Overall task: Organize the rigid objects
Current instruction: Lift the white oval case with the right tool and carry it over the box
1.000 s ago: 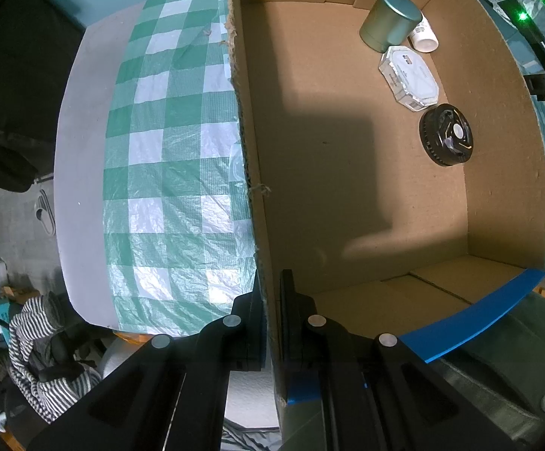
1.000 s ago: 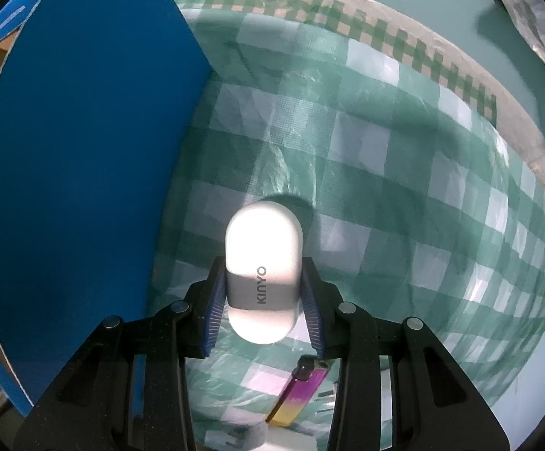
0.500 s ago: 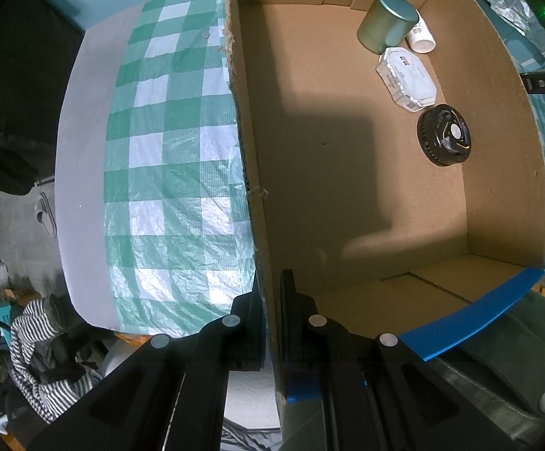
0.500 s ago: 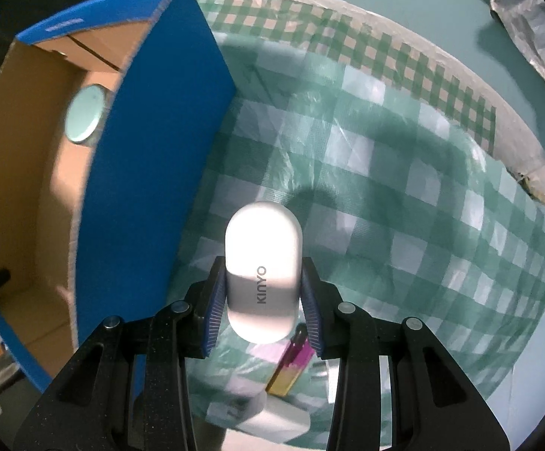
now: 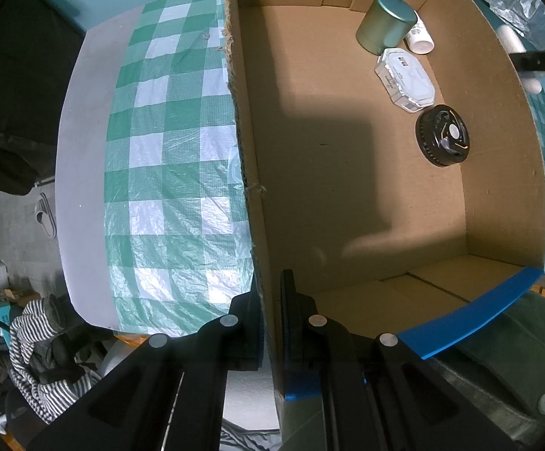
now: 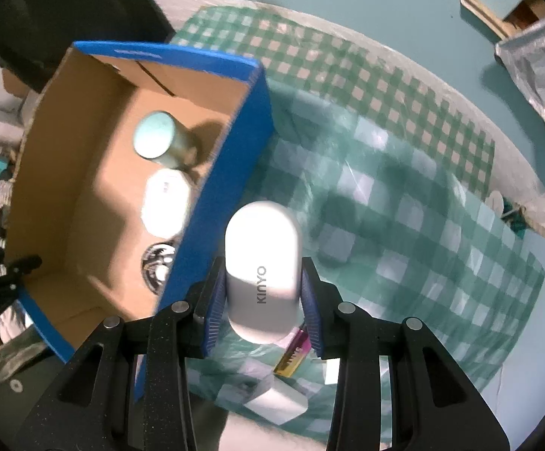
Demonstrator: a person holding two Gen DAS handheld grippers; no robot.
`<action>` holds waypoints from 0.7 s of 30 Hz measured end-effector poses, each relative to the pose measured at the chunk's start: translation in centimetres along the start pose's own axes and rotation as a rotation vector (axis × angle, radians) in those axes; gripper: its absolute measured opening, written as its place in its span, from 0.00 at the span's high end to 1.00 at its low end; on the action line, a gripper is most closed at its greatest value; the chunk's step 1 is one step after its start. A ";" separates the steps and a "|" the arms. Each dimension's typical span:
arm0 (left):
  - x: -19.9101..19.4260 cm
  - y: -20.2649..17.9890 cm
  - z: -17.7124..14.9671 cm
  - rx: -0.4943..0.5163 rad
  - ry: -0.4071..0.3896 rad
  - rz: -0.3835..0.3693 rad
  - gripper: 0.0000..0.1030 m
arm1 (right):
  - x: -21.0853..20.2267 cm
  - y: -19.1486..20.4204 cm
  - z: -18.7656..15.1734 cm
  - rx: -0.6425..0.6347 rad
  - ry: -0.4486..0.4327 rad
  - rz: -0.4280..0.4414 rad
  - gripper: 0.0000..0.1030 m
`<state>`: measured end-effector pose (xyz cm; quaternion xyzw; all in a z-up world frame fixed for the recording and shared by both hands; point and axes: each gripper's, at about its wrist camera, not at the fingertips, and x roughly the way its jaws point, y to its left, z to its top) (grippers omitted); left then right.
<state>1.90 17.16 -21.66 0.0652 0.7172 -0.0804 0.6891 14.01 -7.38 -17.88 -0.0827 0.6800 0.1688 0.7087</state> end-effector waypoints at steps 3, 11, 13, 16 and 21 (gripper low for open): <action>0.0 0.0 0.0 -0.003 -0.004 -0.001 0.94 | -1.0 0.9 0.4 -0.026 -0.014 0.006 0.64; 0.0 0.0 0.0 -0.004 -0.005 0.000 0.94 | -2.9 3.4 1.6 -0.100 -0.041 0.014 0.64; 0.1 0.0 0.0 -0.004 -0.006 0.000 0.94 | -3.1 4.0 1.9 -0.118 -0.046 0.018 0.64; 0.0 0.1 0.0 -0.005 -0.006 0.000 0.94 | -3.1 5.0 2.4 -0.144 -0.050 0.024 0.64; -0.1 0.1 0.1 -0.008 -0.007 -0.002 0.94 | -2.6 6.4 2.8 -0.186 -0.045 0.025 0.64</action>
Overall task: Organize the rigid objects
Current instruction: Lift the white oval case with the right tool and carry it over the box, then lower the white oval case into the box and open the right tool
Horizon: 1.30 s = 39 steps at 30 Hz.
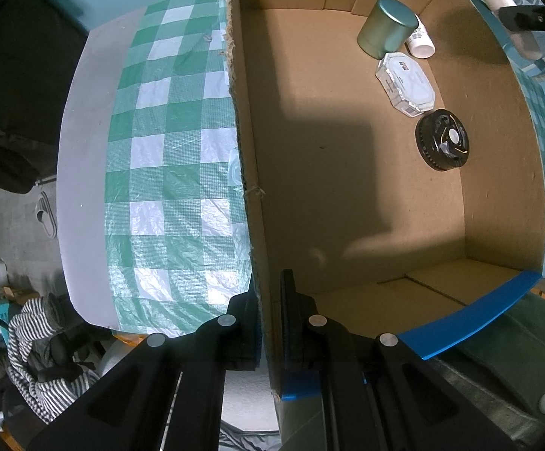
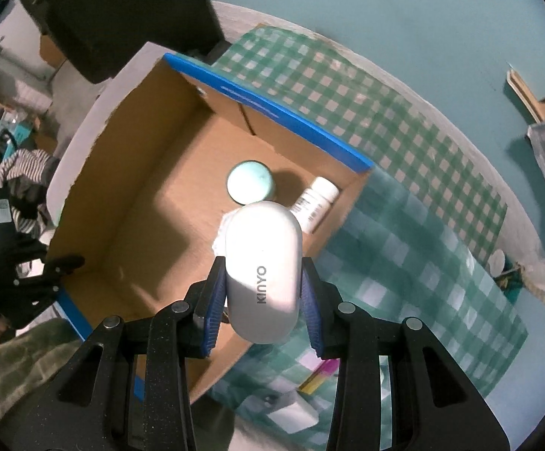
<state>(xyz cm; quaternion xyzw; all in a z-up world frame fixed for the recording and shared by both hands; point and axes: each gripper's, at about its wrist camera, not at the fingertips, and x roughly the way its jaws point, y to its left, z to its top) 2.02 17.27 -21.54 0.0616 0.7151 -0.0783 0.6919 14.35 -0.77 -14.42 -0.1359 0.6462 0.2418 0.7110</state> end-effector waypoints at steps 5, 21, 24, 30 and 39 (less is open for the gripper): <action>-0.1 0.1 0.0 -0.003 -0.003 -0.004 0.94 | 1.1 0.9 0.7 -0.026 0.018 0.005 0.64; -0.1 0.1 0.1 0.000 -0.005 -0.004 0.94 | 4.9 2.1 1.3 -0.075 0.084 0.006 0.64; -0.1 0.1 0.1 0.000 -0.005 -0.004 0.94 | 5.3 2.1 1.1 -0.071 0.089 -0.004 0.64; 0.0 0.1 0.1 0.000 -0.004 -0.003 0.94 | 5.6 1.7 0.9 -0.060 0.100 -0.012 0.64; -0.1 -0.3 0.3 0.001 -0.004 0.001 0.94 | 4.1 0.7 0.9 -0.021 0.052 -0.029 0.60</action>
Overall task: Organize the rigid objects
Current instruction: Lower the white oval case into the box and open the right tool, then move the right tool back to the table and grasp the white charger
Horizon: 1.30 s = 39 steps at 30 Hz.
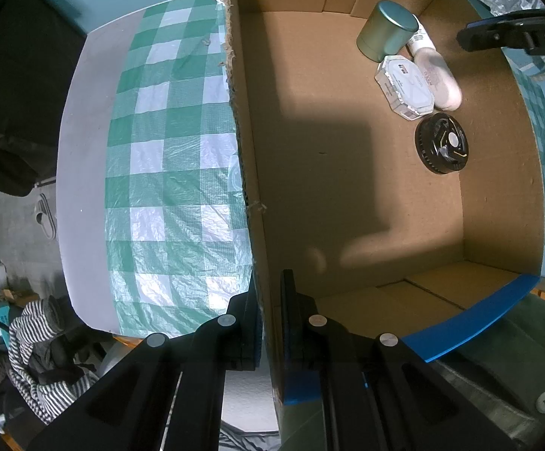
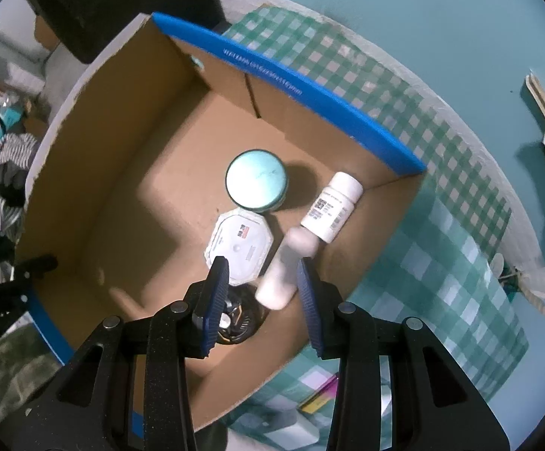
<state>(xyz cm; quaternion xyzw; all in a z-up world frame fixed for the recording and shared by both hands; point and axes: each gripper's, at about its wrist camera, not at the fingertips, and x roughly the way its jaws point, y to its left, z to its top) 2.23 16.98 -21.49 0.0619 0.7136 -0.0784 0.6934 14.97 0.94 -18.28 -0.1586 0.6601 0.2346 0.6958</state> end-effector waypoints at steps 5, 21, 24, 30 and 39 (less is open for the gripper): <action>-0.1 -0.2 0.0 0.002 0.001 0.003 0.94 | -1.5 -0.3 -0.2 0.010 -0.030 -0.002 0.55; -0.3 -0.2 -0.1 0.003 0.000 0.003 0.94 | -4.8 -2.6 -2.5 0.055 -0.083 -0.016 0.51; -0.3 -0.1 -0.1 0.004 -0.001 0.003 0.94 | -5.0 -3.4 -3.2 0.074 -0.085 -0.017 0.51; -0.4 -0.1 -0.1 0.005 -0.002 0.004 0.94 | -5.2 -4.8 -4.8 0.114 -0.081 -0.017 0.51; -0.3 0.0 -0.2 0.009 0.000 0.004 0.94 | -4.9 -7.1 -7.4 0.172 -0.058 -0.031 0.51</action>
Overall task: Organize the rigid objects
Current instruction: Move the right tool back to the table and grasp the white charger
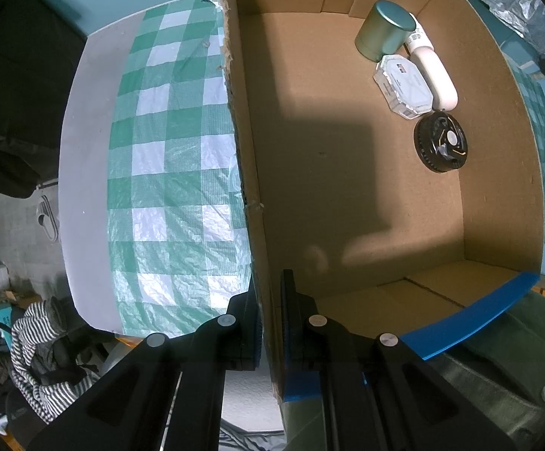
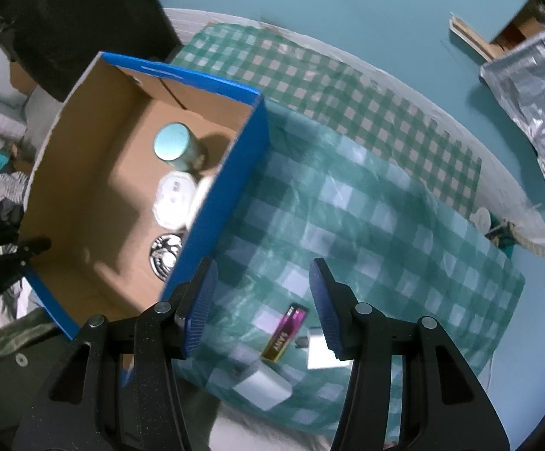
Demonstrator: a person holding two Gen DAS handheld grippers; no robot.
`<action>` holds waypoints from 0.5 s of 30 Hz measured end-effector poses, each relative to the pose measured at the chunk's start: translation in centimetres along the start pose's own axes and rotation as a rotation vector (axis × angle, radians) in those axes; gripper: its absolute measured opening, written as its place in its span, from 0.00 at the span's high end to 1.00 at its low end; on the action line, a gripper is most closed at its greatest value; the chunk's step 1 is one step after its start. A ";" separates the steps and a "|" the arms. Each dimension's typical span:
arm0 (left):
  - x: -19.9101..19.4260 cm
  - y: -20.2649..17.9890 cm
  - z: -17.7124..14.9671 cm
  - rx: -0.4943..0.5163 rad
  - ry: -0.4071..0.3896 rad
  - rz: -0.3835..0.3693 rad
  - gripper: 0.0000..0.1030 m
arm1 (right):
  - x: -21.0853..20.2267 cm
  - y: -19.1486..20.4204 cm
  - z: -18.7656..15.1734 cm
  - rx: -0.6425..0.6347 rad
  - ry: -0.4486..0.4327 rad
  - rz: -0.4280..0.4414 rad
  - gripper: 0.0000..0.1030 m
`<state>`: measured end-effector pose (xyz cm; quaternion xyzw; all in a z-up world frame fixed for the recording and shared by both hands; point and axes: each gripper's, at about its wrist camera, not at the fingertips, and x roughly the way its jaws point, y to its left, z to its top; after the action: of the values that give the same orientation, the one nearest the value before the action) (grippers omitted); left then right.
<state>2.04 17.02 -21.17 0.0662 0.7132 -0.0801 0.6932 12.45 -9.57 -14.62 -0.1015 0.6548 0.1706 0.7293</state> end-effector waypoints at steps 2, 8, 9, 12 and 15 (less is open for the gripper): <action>0.0 0.0 0.0 0.000 0.001 0.000 0.94 | 0.2 -0.6 -0.4 0.012 0.005 -0.009 0.51; 0.1 0.0 -0.1 -0.001 0.001 0.000 0.94 | 1.0 -2.8 -2.1 0.058 0.024 -0.031 0.50; 0.1 0.0 -0.1 -0.001 0.000 0.001 0.94 | 1.2 -3.2 -2.3 0.063 0.030 -0.032 0.50; 0.1 0.0 -0.1 -0.002 0.000 0.000 0.94 | 2.2 -4.5 -3.3 0.087 0.053 -0.036 0.48; 0.1 0.0 -0.1 -0.002 0.000 0.000 0.94 | 3.4 -6.2 -4.5 0.159 0.087 -0.029 0.39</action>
<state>1.91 17.03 -21.22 0.0657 0.7132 -0.0793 0.6933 10.99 -16.53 -19.03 -0.0600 0.6956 0.1028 0.7085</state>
